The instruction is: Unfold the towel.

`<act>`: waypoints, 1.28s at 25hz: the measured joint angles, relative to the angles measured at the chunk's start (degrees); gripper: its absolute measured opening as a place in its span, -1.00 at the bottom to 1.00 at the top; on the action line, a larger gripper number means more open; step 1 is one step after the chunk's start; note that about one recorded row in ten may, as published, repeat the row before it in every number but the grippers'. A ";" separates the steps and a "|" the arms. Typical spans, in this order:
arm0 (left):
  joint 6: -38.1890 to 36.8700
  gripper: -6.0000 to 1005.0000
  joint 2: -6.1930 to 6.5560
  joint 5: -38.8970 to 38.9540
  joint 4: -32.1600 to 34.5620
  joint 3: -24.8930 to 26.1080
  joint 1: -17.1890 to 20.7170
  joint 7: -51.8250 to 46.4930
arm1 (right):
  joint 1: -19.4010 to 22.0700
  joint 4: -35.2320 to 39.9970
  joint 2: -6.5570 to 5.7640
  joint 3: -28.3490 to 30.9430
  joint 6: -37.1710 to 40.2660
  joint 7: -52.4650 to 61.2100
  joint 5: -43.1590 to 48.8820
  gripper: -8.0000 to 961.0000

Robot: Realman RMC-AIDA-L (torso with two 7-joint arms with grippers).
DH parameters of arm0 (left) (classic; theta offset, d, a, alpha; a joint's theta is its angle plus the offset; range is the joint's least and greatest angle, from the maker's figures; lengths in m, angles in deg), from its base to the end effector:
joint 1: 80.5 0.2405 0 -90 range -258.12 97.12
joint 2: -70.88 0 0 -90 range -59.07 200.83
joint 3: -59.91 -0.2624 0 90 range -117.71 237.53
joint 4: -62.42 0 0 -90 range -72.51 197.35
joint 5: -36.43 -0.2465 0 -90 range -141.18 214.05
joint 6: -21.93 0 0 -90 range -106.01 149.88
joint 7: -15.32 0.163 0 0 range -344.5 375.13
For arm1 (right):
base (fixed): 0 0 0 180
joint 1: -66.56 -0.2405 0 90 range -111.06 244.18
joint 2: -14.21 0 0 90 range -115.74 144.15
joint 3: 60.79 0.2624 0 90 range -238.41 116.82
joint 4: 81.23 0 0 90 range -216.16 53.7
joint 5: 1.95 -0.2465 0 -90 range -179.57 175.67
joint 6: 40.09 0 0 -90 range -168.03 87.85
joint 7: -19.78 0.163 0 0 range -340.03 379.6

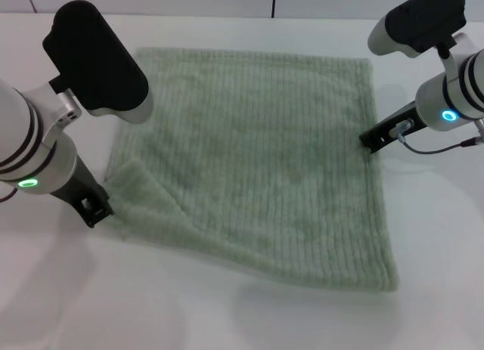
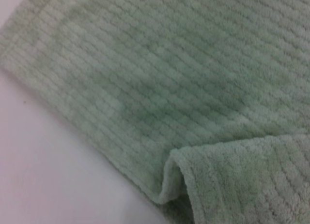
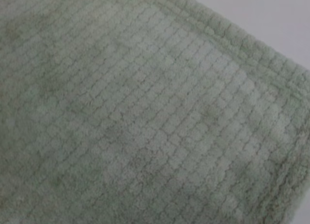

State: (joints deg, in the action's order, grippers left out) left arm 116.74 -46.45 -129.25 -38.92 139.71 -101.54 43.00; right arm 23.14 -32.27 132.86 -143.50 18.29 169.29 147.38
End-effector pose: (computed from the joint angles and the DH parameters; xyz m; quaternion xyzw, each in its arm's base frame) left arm -0.1819 0.3357 -0.0057 -0.8898 -0.2137 0.3117 0.2559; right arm 0.2233 0.4585 -0.0755 -0.8875 0.3481 -0.1423 0.2664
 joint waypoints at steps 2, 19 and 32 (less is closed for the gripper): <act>0.26 -0.92 0.00 0.00 0.35 -0.04 -0.01 0.05 | 0.00 -0.03 0.00 0.00 -0.02 0.00 0.00 -0.99; -3.32 -0.32 0.86 -0.02 -0.75 -0.62 0.70 -0.59 | 0.12 0.00 0.00 -0.22 0.07 0.02 -0.19 -0.99; -75.72 0.05 -1.23 0.16 4.50 8.43 12.44 5.57 | -0.19 1.52 0.00 0.06 1.12 0.15 -0.07 -0.99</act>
State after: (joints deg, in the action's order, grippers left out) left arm 41.02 -47.69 -129.09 -34.42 148.14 -89.09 48.56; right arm 22.95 -30.74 132.86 -143.43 19.41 169.44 147.30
